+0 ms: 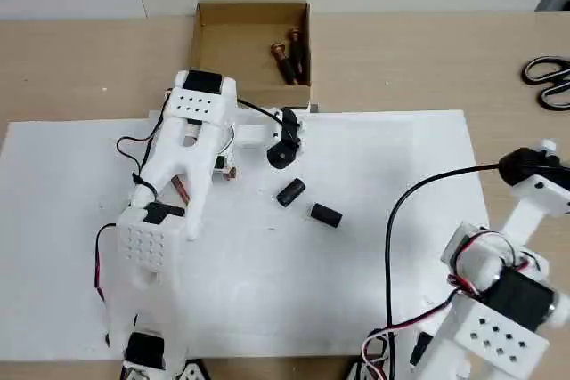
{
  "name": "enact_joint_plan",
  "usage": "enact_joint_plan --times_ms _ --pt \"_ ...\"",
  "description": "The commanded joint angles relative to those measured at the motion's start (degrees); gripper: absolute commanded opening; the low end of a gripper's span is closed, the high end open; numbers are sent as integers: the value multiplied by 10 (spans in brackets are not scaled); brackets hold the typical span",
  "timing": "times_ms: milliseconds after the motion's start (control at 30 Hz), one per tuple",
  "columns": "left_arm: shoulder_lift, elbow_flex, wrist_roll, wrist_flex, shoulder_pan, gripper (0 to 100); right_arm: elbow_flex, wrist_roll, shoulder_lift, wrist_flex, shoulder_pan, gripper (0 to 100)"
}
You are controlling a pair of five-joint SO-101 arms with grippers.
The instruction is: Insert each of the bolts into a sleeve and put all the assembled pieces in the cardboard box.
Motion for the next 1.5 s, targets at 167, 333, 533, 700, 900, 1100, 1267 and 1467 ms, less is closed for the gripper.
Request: enact_joint_plan --times_ms 167,333,533,700,900,1100,1267,1467 --pt "-55 -48 11 10 21 6 -6 5 -9 -12 0 3" --pt "-146 -55 98 10 37 6 -7 6 -9 -15 0 3" --pt "-266 -54 231 10 56 6 -16 7 -9 -15 -15 3" --pt "-341 -56 430 10 76 6 -69 7 -9 -15 -82 3" --pt "-453 -55 559 10 74 6 -94 7 -10 -8 -182 2" --pt "-583 -54 711 10 73 6 -112 7 -99 30 -268 2" --pt "-670 -42 858 10 72 6 -108 3 -174 21 -364 2" --pt "-795 104 1071 5 76 6 -39 3 -237 -51 -456 2"
